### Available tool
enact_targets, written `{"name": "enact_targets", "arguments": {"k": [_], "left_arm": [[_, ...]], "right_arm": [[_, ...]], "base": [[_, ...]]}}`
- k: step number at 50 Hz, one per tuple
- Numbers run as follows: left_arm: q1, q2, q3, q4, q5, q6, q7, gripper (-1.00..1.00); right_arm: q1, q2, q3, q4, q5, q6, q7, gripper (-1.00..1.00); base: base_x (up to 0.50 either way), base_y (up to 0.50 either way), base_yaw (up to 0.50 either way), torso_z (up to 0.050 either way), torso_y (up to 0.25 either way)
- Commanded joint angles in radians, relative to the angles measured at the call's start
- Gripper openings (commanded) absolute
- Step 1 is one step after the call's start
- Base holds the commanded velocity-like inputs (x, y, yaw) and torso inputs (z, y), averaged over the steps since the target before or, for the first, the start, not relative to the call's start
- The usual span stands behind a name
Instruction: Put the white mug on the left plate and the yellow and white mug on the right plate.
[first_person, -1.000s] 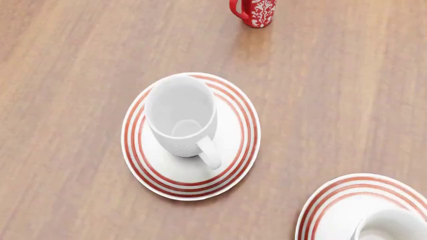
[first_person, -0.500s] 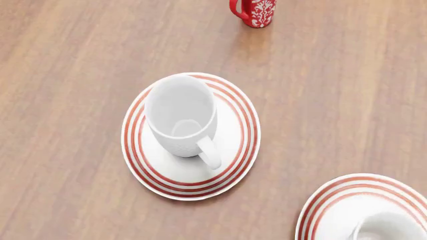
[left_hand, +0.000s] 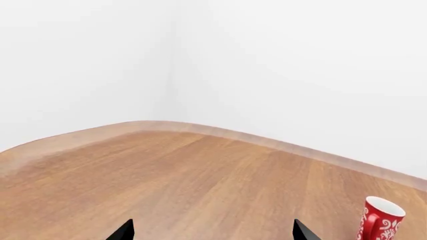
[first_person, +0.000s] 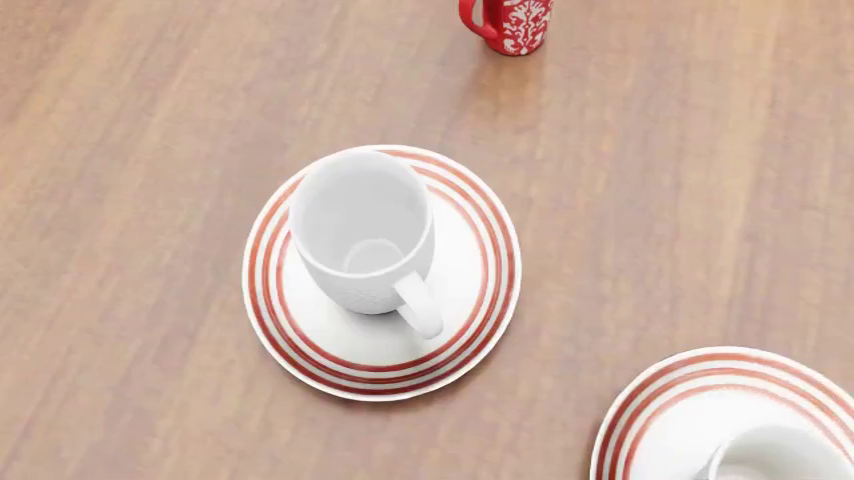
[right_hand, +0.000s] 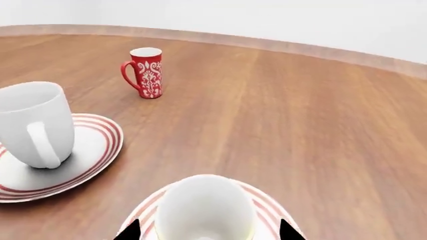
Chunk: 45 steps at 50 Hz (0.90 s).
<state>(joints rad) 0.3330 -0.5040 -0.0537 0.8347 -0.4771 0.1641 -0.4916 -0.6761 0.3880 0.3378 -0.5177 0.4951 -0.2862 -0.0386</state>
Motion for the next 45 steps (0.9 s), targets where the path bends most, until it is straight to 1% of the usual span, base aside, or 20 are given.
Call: {"name": "enact_targets", "arguments": {"k": [1,6,12,18,20,22,23,26,29,34,37,40,43,45], "left_arm": [[-0.007,-0.004,0.003,0.002,-0.002,-0.003,-0.004,1.0],[-0.021,0.001,0.024,-0.005,0.013,-0.014,-0.003,1.0],[-0.036,0.005,0.06,-0.013,0.041,-0.029,0.004,1.0],[-0.034,0.002,0.064,-0.023,0.037,-0.028,0.009,1.0],[-0.027,-0.003,0.061,-0.013,0.035,-0.026,0.011,1.0],[-0.051,-0.017,0.058,-0.001,0.021,-0.057,0.0,1.0],[-0.076,-0.034,0.056,0.016,-0.007,-0.086,-0.007,1.0],[-0.133,-0.056,0.066,0.042,-0.017,-0.15,-0.03,1.0],[-0.256,-0.083,0.1,0.032,-0.042,-0.255,-0.049,1.0],[-0.364,-0.104,0.133,0.01,-0.051,-0.349,-0.061,1.0],[-0.476,-0.116,0.161,-0.03,-0.07,-0.429,-0.062,1.0],[-0.587,-0.113,0.206,-0.069,-0.073,-0.505,-0.059,1.0],[-0.737,-0.093,0.274,-0.144,-0.073,-0.604,-0.045,1.0],[-0.812,-0.075,0.312,-0.19,-0.065,-0.638,-0.026,1.0]], "right_arm": [[0.008,0.049,0.039,-0.145,0.047,0.042,0.041,1.0],[0.069,0.093,0.047,-0.196,0.08,0.105,0.091,1.0],[0.199,0.159,0.011,-0.223,0.112,0.219,0.167,1.0],[0.344,0.209,-0.04,-0.223,0.163,0.32,0.229,1.0],[0.412,0.228,-0.061,-0.213,0.205,0.362,0.253,1.0],[0.492,0.243,-0.098,-0.196,0.221,0.41,0.28,1.0],[0.549,0.247,-0.133,-0.181,0.214,0.445,0.301,1.0],[0.634,0.244,-0.187,-0.149,0.206,0.486,0.319,1.0],[0.753,0.22,-0.257,-0.07,0.183,0.513,0.315,1.0],[0.848,0.186,-0.315,0.024,0.134,0.506,0.299,1.0],[0.895,0.157,-0.356,0.087,0.101,0.491,0.282,1.0],[0.944,0.127,-0.397,0.158,0.068,0.48,0.265,1.0],[1.01,0.091,-0.437,0.245,0.057,0.478,0.236,1.0],[1.057,0.071,-0.459,0.299,0.035,0.476,0.231,1.0]], "base": [[0.0,0.0,0.0,0.0,0.0],[0.0,0.0,0.0,0.0,0.0],[0.0,0.0,0.0,0.0,0.0],[0.0,0.0,0.0,0.0,0.0],[0.0,0.0,0.0,0.0,0.0],[0.0,0.0,0.0,0.0,0.0],[0.0,0.0,0.0,0.0,0.0],[0.0,0.0,0.0,0.0,0.0],[0.0,0.0,0.0,0.0,0.0],[0.0,0.0,0.0,0.0,0.0],[0.0,0.0,0.0,0.0,0.0],[0.0,0.0,0.0,0.0,0.0],[0.0,0.0,0.0,0.0,0.0],[0.0,0.0,0.0,0.0,0.0]]}}
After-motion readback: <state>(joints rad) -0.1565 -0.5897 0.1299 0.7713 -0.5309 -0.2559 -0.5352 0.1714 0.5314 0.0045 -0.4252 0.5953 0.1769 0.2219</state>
